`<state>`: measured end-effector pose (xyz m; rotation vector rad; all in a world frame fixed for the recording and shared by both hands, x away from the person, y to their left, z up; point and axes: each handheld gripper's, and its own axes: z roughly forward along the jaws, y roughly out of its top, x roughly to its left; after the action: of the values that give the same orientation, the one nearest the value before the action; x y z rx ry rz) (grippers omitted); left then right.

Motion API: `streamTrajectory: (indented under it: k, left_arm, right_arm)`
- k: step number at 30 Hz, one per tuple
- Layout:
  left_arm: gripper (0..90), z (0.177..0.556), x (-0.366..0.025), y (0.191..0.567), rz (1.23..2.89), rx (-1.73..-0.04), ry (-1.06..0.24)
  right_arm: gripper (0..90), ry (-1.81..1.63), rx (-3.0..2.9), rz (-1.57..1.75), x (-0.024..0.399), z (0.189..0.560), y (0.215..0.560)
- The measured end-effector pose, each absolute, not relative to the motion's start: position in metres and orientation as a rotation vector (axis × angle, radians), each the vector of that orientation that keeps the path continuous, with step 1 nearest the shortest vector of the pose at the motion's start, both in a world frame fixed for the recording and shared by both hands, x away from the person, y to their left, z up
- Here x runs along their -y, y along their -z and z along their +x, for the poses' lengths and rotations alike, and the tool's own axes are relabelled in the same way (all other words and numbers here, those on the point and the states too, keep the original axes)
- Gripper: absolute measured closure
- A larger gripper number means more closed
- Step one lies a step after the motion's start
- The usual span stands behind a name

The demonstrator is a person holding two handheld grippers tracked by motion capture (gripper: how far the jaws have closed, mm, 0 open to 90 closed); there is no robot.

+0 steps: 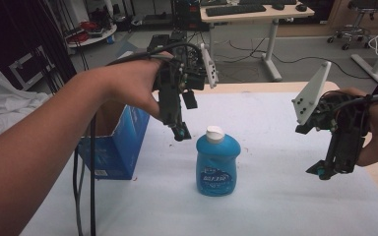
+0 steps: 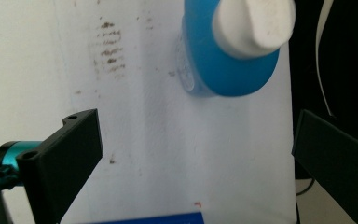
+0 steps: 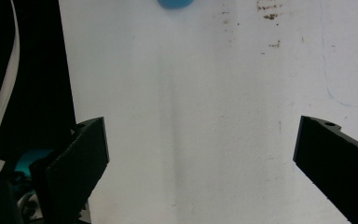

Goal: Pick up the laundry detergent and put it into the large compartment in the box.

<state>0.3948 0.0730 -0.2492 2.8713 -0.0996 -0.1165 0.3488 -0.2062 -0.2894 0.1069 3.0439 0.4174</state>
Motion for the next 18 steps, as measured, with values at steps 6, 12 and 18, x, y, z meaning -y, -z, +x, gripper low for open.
streamTrajectory:
  k: [6, 12, 18]
  left_arm:
    - [1.7, 0.390, -0.061, 0.258, 2.861, 0.125, 0.136]
    - [1.7, 0.386, -0.043, 0.266, 2.886, 0.152, 0.144]
    - [1.7, 0.380, -0.027, 0.273, 2.910, 0.187, 0.146]
  right_arm:
    - [2.4, -0.419, -3.043, 0.116, 0.209, 0.351, 0.290]
    - [2.4, -0.412, -3.042, 0.120, 0.209, 0.352, 0.291]
    - [2.3, -0.407, -3.046, 0.127, 0.212, 0.352, 0.294]
